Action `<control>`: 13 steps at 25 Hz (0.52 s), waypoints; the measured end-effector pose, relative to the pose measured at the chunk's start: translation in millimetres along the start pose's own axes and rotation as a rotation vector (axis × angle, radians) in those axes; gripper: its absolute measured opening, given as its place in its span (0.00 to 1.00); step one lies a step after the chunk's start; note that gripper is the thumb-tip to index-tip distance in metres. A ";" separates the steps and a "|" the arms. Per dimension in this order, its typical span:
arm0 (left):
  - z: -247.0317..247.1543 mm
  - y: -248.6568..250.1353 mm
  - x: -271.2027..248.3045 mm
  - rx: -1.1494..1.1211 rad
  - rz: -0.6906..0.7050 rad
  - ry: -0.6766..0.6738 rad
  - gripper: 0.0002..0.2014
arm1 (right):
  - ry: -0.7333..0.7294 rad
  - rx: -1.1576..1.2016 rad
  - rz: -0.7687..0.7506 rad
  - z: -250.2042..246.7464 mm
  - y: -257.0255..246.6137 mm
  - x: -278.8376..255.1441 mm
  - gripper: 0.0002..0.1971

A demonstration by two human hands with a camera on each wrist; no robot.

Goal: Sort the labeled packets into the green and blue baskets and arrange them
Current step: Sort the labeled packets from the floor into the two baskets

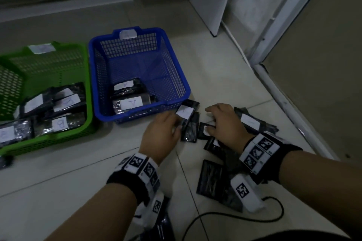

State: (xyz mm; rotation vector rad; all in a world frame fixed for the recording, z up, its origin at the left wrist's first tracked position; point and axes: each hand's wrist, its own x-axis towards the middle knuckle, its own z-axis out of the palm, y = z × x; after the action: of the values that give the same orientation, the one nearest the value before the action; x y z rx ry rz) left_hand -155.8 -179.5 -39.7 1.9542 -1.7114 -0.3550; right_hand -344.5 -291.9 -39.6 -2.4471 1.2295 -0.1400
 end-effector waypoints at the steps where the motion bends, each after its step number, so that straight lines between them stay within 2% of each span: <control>1: 12.7 0.5 3.5 -0.030 -0.119 -0.039 0.15 | -0.021 -0.023 0.020 -0.8 6.2 -2.2 0.31; 4: 38.2 7.7 19.0 -0.002 -0.451 -0.106 0.28 | -0.135 -0.029 0.037 -4.7 23.6 -13.7 0.34; 7: 47.3 18.2 30.2 0.167 -0.540 -0.158 0.35 | -0.201 -0.032 0.019 -11.1 28.0 -20.3 0.34; 9: 53.2 9.3 34.8 0.111 -0.557 -0.158 0.37 | -0.214 -0.037 0.025 -15.8 29.1 -18.1 0.29; 11: 51.2 -1.4 37.4 -0.069 -0.556 -0.182 0.32 | -0.262 0.068 0.062 -23.3 27.5 -14.7 0.20; 13: 38.7 -7.6 34.6 -0.336 -0.573 -0.194 0.20 | -0.293 0.257 0.064 -30.6 22.5 -10.2 0.08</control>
State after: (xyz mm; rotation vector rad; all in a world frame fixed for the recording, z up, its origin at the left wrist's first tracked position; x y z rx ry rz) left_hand -163.3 -220.7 -71.3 2.1629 -1.0653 -0.9943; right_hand -375.5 -305.2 -19.5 -2.1168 1.0855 0.0736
